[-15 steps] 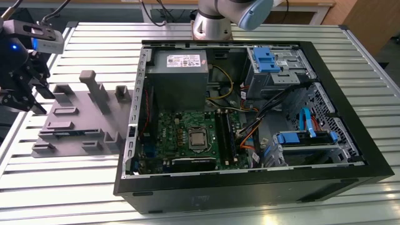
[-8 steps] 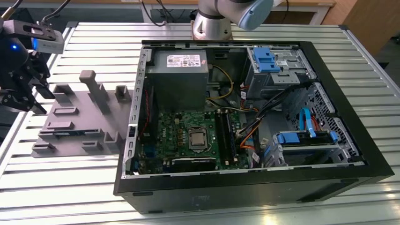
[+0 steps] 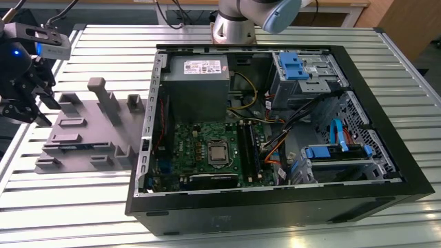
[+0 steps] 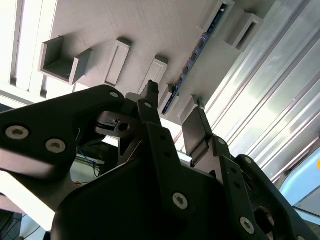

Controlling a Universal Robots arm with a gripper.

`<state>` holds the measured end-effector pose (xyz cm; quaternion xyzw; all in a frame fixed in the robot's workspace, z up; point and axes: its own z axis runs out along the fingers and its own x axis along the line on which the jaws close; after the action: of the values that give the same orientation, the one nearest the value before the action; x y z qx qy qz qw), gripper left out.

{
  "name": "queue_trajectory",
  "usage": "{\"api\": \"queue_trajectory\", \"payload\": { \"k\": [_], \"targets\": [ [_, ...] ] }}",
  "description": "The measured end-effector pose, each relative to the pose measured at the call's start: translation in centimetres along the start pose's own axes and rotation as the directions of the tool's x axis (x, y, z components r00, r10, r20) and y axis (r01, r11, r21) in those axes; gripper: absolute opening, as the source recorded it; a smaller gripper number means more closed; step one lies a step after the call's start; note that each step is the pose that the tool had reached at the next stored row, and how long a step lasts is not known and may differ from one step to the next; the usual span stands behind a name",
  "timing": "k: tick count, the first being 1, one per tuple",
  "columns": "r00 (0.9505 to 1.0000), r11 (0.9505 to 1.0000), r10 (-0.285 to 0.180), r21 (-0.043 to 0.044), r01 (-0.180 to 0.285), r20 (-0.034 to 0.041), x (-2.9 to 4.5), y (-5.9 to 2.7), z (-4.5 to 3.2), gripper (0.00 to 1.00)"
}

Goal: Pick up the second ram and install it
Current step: 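Pick up the second ram and move it above second insertion slot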

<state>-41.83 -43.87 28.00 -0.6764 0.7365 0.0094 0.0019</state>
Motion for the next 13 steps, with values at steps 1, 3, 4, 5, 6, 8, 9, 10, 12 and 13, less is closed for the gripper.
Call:
{"api": "queue_trajectory", "payload": {
  "k": [1, 3, 4, 5, 6, 8, 9, 10, 12, 13],
  "targets": [
    [1.0000, 1.0000, 0.000, 0.0000, 0.000, 0.0000, 0.00, 0.00, 0.00, 0.47],
    [1.0000, 1.0000, 0.000, 0.0000, 0.000, 0.0000, 0.00, 0.00, 0.00, 0.47],
    [1.0000, 1.0000, 0.000, 0.0000, 0.000, 0.0000, 0.00, 0.00, 0.01, 0.47],
    [1.0000, 1.0000, 0.000, 0.0001, 0.000, 0.0001, 0.00, 0.00, 0.01, 0.47],
    [1.0000, 1.0000, 0.000, 0.0001, 0.000, 0.0001, 0.00, 0.00, 0.01, 0.47],
    [1.0000, 1.0000, 0.000, 0.0000, 0.000, 0.0000, 0.00, 0.00, 0.01, 0.47],
    [1.0000, 1.0000, 0.000, 0.0000, 0.000, 0.0000, 0.00, 0.00, 0.01, 0.47],
    [1.0000, 1.0000, 0.000, 0.0001, 0.000, 0.0000, 0.00, 0.00, 0.01, 0.48],
    [1.0000, 1.0000, 0.000, 0.0001, 0.000, 0.0000, 0.00, 0.00, 0.01, 0.54],
    [1.0000, 1.0000, 0.000, 0.0001, 0.000, 0.0000, 0.00, 0.00, 0.02, 0.60]
  ]
}}
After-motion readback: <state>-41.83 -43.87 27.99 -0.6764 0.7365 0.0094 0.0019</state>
